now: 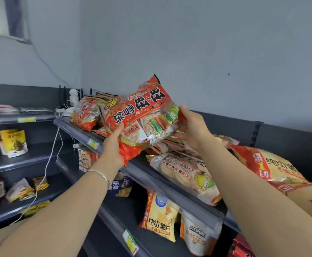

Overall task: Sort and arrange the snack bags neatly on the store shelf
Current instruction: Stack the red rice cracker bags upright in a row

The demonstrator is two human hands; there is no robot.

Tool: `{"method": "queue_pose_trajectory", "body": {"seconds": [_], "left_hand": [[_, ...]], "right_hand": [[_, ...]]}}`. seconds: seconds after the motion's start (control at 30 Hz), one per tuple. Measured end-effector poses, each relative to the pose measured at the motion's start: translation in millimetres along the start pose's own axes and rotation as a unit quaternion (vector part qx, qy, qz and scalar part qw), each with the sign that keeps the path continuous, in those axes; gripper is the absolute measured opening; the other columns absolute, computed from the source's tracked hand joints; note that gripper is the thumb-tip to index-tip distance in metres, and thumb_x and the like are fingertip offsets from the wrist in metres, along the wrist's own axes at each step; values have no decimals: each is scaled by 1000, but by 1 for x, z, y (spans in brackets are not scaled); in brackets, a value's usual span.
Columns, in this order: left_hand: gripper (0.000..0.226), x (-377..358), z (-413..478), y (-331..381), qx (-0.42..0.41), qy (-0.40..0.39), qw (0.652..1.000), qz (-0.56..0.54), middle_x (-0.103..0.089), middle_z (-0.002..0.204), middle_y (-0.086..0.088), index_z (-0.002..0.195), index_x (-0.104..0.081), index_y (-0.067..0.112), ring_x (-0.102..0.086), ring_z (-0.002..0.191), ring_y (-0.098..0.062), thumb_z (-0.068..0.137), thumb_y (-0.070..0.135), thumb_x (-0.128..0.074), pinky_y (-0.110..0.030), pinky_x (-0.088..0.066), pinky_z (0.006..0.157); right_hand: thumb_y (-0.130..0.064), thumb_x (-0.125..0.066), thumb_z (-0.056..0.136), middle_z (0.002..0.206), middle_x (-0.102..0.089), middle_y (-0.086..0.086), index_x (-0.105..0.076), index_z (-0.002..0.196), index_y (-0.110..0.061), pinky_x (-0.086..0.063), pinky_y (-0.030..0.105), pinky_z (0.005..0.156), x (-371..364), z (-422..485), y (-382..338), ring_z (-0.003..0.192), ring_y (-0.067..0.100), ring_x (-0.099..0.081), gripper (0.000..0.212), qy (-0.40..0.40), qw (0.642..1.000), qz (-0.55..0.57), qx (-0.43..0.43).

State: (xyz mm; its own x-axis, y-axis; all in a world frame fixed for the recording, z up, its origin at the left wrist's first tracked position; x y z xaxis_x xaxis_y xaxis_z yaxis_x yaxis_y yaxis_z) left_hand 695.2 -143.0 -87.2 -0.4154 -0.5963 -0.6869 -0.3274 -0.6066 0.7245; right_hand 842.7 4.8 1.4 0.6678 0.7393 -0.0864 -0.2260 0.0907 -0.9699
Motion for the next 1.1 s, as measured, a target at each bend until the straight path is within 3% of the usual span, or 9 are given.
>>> {"method": "queue_pose_trajectory", "body": {"seconds": [0.17, 0.3, 0.4, 0.5, 0.57, 0.67, 0.83, 0.93, 1.1], "left_hand": [[48, 54, 32, 48, -17, 24, 1000, 5, -70, 112, -9, 124, -60, 19, -69, 97, -32, 80, 35, -73, -49, -57, 76], [53, 100, 66, 85, -53, 58, 997, -2, -70, 111, -9, 124, -58, 17, -69, 95, -31, 77, 32, -77, -48, -57, 74], [57, 125, 92, 100, -54, 60, 997, -3, -70, 112, -8, 125, -57, 19, -69, 96, -32, 74, 33, -78, -52, -55, 80], [63, 141, 114, 108, -42, 48, 998, -15, -69, 115, -8, 128, -55, 22, -68, 98, -32, 71, 36, -80, -56, -53, 85], [69, 149, 129, 109, -29, 40, 998, -40, -68, 117, -8, 129, -54, 23, -68, 100, -33, 69, 39, -82, -57, -51, 87], [70, 148, 150, 106, -2, 46, 996, -82, -68, 117, -8, 128, -54, 24, -68, 99, -32, 67, 46, -81, -57, -51, 88], [101, 131, 184, 97, 25, 5, 995, -99, -62, 125, -12, 137, -40, 31, -67, 100, -35, 50, 48, -89, -58, -52, 81], [78, 116, 204, 96, 23, -22, 997, -66, -64, 123, -11, 135, -43, 26, -66, 103, -34, 67, 37, -81, -59, -53, 81], [63, 88, 239, 94, 50, -47, 997, 29, -62, 124, -11, 133, -46, 20, -63, 104, -30, 77, 24, -75, -46, -58, 71]], "right_hand": [[-27, -57, 97, 83, -67, 10, -62, 77, -9, -58, 40, 71, -73, 34, 18, 77, 23, -66, 27, 50, 999, -5, -11], [-28, -54, 97, 63, -43, 7, -45, 58, -13, -52, 46, 73, -115, 61, 26, 67, 22, -43, 43, 190, 980, -51, 26], [-24, -49, 100, 54, -30, 2, -33, 51, -13, -36, 37, 58, -145, 70, 30, 54, 17, -28, 52, 240, 968, -54, 56], [-26, -48, 101, 62, -43, 1, -45, 65, -10, -52, 40, 67, -175, 79, 35, 59, 18, -42, 39, 203, 978, 9, 50], [-30, -52, 99, 86, -62, 4, -58, 98, -9, -56, 42, 82, -196, 85, 39, 77, 19, -61, 22, 117, 990, 74, 1], [-39, -61, 93, 114, -63, 12, -46, 134, -13, -52, 46, 85, -223, 95, 49, 99, 28, -64, 51, -7, 996, 63, -63], [-34, -74, 84, 123, -61, 16, -41, 132, -21, -54, 52, 85, -250, 128, 67, 106, 37, -63, 60, -37, 994, 74, -77], [-26, -82, 75, 120, -59, 10, -31, 132, -22, -52, 59, 81, -249, 161, 73, 103, 34, -62, 77, 26, 990, 117, -70], [-3, -78, 77, 115, -65, 13, -40, 123, -13, -55, 61, 81, -229, 216, 68, 96, 33, -69, 60, 81, 980, 183, -13]]}}
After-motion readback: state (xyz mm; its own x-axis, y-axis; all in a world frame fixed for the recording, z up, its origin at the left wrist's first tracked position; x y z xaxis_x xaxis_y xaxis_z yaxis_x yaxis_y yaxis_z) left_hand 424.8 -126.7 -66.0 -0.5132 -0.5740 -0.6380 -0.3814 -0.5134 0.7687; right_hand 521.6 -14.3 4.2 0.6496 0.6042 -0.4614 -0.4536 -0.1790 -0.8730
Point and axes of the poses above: each hand's wrist, its own z-axis towards the middle knuckle, its own x-axis out of the back of the hand, y = z × x, the point moved 3 cm from there along z, towards the middle knuckle
